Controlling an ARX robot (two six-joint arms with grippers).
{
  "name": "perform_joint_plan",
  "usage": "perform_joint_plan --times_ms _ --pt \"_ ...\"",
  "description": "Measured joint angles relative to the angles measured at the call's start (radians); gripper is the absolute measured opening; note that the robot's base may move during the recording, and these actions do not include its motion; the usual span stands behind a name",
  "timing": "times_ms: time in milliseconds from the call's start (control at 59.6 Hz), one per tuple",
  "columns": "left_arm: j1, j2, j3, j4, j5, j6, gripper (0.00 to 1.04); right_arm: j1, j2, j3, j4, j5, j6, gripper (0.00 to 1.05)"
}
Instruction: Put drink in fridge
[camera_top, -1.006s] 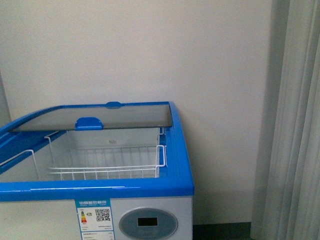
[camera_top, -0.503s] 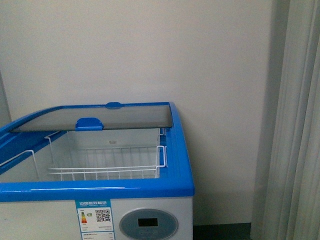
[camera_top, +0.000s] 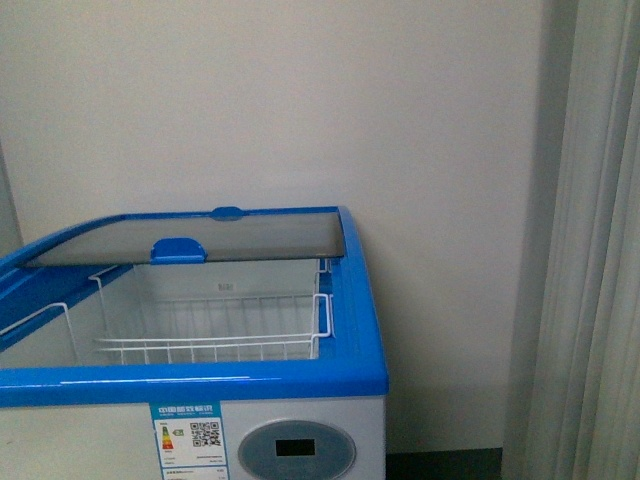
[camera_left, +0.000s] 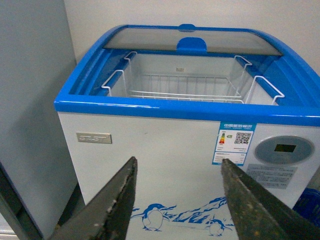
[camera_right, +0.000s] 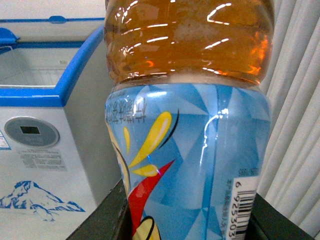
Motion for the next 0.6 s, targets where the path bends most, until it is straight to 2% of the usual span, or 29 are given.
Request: perform_joint_plan --times_ms 134,251,285,604 --pt "0.002 -0.007 -0.010 0.000 0.000 0.001 0.27 0.000 0.000 0.000 0.000 -0.003 0.000 0.38" --pt "0.003 -0.047 -0.051 0.002 0.001 0.002 0.03 0.000 0.000 0.000 0.000 0.000 0.000 0.38" --pt "0.003 -0.048 -0.051 0.003 0.001 0.003 0.03 0.000 0.000 0.000 0.000 -0.001 0.000 0.38" --pt "0.003 -0.051 -0.051 0.003 0.001 0.004 0.72 0.000 0.000 0.000 0.000 -0.001 0.000 0.38"
